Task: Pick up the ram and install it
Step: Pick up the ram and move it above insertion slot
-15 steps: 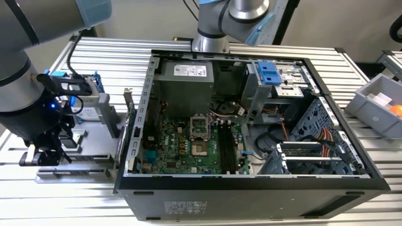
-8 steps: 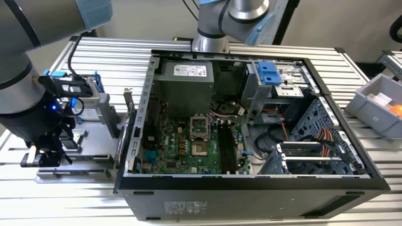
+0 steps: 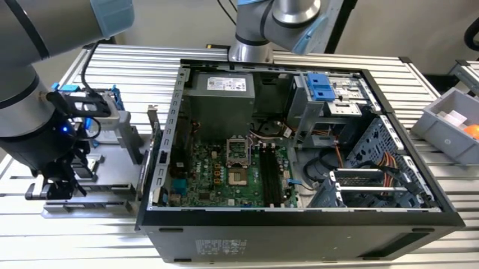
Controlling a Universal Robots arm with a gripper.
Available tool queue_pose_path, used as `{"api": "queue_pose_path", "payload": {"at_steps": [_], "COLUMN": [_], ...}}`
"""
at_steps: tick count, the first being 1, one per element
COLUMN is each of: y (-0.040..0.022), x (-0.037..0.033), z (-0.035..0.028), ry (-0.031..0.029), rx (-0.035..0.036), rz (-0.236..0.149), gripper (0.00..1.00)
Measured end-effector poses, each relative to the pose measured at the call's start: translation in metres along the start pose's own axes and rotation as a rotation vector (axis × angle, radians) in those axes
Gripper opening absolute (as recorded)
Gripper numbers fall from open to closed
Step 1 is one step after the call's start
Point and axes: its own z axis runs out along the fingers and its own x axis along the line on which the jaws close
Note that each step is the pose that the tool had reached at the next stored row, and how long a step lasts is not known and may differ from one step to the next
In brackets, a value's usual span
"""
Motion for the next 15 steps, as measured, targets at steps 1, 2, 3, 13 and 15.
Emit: {"api": "queue_pose_path", "payload": {"at_steps": [1, 2, 3, 13, 15], "y": [0.0000, 0.0000, 0.0000, -0.0001, -0.0001], "x": [0.0002, 0.0004, 0.0006, 0.0029, 0.0030], "z": [0.0006, 0.0012, 0.0019, 0.0110, 0.0136], "ry": [0.0001, 0.0001, 0.0000, 0.0014, 0.0022], "rx": [-0.0001, -0.0001, -0.0001, -0.0001, -0.0001], "rz": [0.000, 0.000, 0.000, 0.000, 0.000], "gripper": [1.00, 1.00, 1.00, 1.00, 1.00]}}
